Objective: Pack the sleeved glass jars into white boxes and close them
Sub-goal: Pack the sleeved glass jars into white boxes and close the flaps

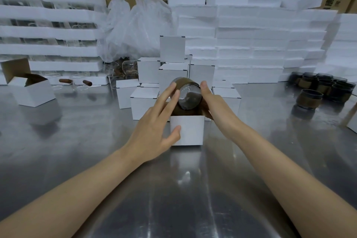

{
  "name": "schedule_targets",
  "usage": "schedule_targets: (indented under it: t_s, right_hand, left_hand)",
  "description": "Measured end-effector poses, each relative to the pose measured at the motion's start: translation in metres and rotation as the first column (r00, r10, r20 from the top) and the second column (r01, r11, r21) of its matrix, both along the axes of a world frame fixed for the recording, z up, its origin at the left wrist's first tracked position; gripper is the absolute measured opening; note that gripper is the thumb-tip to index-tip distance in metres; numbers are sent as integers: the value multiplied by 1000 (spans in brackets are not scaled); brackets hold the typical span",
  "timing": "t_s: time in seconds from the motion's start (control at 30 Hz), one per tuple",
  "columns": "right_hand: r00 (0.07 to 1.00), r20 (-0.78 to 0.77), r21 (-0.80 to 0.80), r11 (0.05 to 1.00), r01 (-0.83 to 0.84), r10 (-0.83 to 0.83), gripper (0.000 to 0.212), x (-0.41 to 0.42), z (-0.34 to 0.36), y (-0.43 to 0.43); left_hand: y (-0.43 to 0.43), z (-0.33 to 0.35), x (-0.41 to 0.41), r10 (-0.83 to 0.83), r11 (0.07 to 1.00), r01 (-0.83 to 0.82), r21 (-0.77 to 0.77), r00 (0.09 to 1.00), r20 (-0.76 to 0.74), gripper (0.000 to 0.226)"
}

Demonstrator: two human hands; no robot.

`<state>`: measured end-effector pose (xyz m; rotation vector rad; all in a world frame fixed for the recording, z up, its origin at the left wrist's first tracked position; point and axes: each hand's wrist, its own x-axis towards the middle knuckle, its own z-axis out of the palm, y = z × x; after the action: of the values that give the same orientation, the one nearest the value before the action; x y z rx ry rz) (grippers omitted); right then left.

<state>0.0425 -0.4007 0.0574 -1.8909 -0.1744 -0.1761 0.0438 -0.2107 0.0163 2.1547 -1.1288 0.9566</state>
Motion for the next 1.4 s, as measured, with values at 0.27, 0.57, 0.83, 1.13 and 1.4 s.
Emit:
schedule_targets:
  t_s: [0.27,0.57,0.83,1.13,1.4]
  right_hand:
    - [993,76,172,980,-99,87,33,2,2,-4]
    - [995,58,57,995,-85,82,37,-6,3,-3]
    - [993,48,197,973,-117,110,25,2,-3,-5]
    - [993,73,199,974,-111,98,30,2,-3,-4]
    - [993,95,153,985,-83,69,36,1,-4,-7]
  left_hand:
    - [-2,0,0,20,999,-20,37,1000,7,68]
    - [-2,-1,4,2,999,-5,46,998,63,54]
    - [-1,-6,5,74,994,-85,-65,986,-151,77]
    - [2,-7,8,34,999,-38,-31,993,-111,65]
    - [1,-4,4,26,998,-32,-59,994,-102,56]
